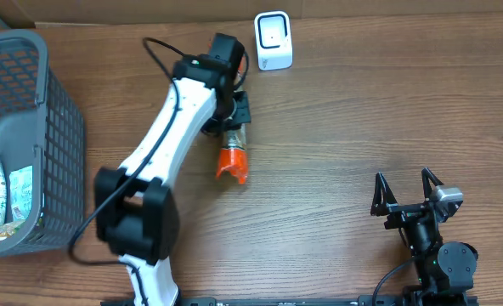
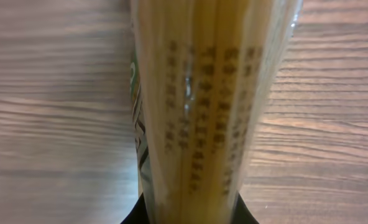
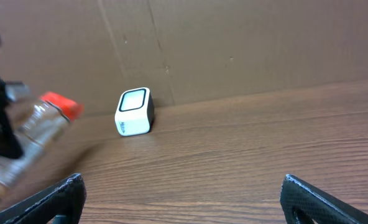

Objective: Scan the item barcode
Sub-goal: 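Lift the pasta pack out and lay it on the table near the scanner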

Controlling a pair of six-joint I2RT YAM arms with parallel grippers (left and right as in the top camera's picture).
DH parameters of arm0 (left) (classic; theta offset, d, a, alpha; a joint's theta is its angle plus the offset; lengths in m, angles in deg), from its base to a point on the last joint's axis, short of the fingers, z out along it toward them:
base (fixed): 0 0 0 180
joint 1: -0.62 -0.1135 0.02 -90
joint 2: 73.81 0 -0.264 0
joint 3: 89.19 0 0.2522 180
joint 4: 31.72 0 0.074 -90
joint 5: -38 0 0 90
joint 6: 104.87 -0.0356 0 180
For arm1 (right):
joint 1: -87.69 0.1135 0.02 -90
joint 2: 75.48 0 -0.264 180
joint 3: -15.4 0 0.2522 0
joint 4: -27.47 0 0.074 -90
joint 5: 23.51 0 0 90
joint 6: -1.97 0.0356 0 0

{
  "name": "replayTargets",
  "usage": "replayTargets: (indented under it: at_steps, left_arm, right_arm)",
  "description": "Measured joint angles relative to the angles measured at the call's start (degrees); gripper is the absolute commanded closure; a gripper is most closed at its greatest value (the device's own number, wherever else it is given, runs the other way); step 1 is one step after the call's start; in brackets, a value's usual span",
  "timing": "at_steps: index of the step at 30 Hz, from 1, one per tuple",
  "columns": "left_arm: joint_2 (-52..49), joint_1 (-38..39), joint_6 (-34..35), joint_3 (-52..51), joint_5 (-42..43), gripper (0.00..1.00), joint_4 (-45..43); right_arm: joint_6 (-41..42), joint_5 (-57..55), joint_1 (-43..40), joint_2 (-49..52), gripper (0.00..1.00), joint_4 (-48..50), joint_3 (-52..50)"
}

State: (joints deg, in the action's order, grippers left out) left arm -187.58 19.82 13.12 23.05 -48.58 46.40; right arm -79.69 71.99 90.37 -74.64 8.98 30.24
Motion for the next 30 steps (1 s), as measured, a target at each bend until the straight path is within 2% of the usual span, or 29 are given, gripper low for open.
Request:
replayTargets:
  at_steps: [8, 9, 10, 12, 16, 18, 27, 30]
  left_arm:
    - [-6.93, 2.12, 1.53, -0.7, 3.91, 0.96, -1.25]
    - [-7.21, 2.51, 1.53, -0.7, 4.02, 0.91, -1.25]
    - [-7.37, 2.99, 1.51, -0.74, 4.13, 0.81, -1.42]
    - [-7.43, 4.07, 1.2, -0.74, 4.35, 0.49, -1.86]
    - [-7.37, 5.51, 0.31, -0.66, 5.29, 0.1, -2.84]
    - [-7.37, 5.75, -0.79, -0.5, 6.03, 0.07, -2.25]
    - [-4.07, 5.14, -2.93, 6.47, 6.51, 0.07, 1.99]
    - [0.44, 4.92, -3.54, 9.4, 5.18, 0.0, 2.89]
  right_arm:
    - [0.02, 0.0, 0.0, 0.0, 0.0, 0.02, 0.0]
    - [0.02, -0.02, 0.0, 0.0, 0.0, -0.02, 0.0]
    - [0.0, 0.0, 0.0, 0.0, 0.0, 0.04, 0.0]
    - [-0.02, -0.02, 0.0, 0.0, 0.0, 0.02, 0.0]
    - [0.02, 0.0, 0.0, 0.0, 0.0, 0.0, 0.0]
    - [0.02, 0.0, 0.0, 0.0, 0.0, -0.02, 0.0]
    - [0.02, 0.0, 0.0, 0.0, 0.0, 0.0, 0.0]
    - [0.02, 0.0, 0.0, 0.0, 0.0, 0.0, 0.0]
